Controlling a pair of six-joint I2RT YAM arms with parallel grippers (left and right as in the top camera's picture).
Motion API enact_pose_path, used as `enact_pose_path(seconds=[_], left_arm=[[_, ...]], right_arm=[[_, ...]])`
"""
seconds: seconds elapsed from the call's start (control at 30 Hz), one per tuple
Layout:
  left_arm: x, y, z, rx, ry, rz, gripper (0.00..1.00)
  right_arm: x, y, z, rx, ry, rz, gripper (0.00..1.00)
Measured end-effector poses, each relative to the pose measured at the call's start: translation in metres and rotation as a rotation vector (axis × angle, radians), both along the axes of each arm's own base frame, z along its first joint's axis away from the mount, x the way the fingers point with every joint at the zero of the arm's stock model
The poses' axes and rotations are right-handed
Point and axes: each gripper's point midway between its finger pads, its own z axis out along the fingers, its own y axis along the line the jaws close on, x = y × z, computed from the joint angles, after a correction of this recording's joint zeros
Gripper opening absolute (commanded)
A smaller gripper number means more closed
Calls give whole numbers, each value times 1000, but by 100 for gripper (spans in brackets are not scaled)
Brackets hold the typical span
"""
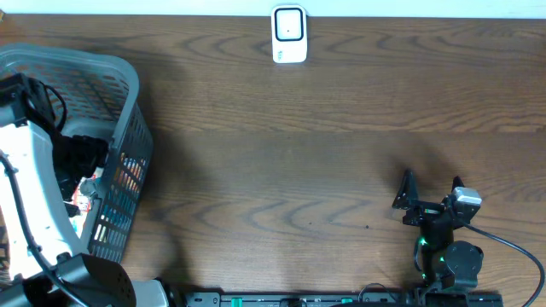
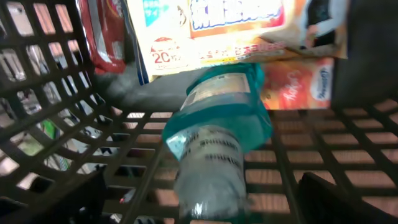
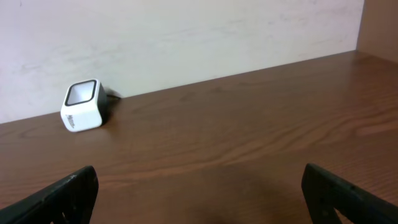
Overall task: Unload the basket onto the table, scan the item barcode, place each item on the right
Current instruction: 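Grasp the teal bottle with the left gripper and lift it out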
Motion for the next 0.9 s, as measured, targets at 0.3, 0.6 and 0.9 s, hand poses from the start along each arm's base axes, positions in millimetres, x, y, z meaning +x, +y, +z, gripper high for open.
enact_pose_path(seconds=[0.3, 0.6, 0.9], left_arm=[[-6, -4, -41, -10, 42, 120, 98], [2, 2, -65, 25, -13, 151, 94], [5, 3, -64, 32, -46, 169, 50]], right_arm=[[0, 0, 0, 0, 0, 0, 99], [0, 0, 0, 0, 0, 0, 99], [0, 0, 0, 0, 0, 0, 99]])
